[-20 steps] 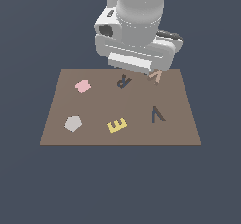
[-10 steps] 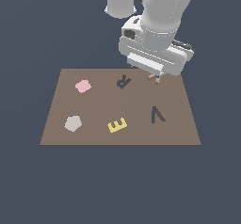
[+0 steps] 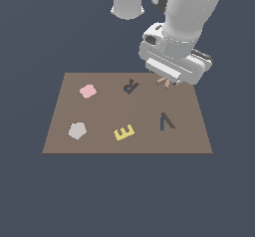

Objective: Insert a designated object into the corresponding slot on a board.

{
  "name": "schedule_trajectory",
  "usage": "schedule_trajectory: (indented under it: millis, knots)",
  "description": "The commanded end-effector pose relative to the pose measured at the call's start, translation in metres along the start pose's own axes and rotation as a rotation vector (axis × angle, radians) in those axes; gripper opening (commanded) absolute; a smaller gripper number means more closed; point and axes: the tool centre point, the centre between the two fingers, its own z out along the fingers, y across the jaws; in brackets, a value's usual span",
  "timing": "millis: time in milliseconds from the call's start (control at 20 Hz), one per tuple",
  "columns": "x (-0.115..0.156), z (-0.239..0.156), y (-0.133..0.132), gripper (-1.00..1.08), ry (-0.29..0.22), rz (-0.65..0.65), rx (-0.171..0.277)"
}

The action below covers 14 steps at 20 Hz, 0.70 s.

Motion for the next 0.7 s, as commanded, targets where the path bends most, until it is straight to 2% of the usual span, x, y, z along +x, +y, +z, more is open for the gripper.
schedule_trajectory:
  millis: [0, 650]
  knots:
    - [-0.004, 0.003, -0.004, 1.0, 0.001, 0.022, 0.001]
    - [-0.007, 0.014, -0.009, 1.0, 0.002, 0.041, 0.002]
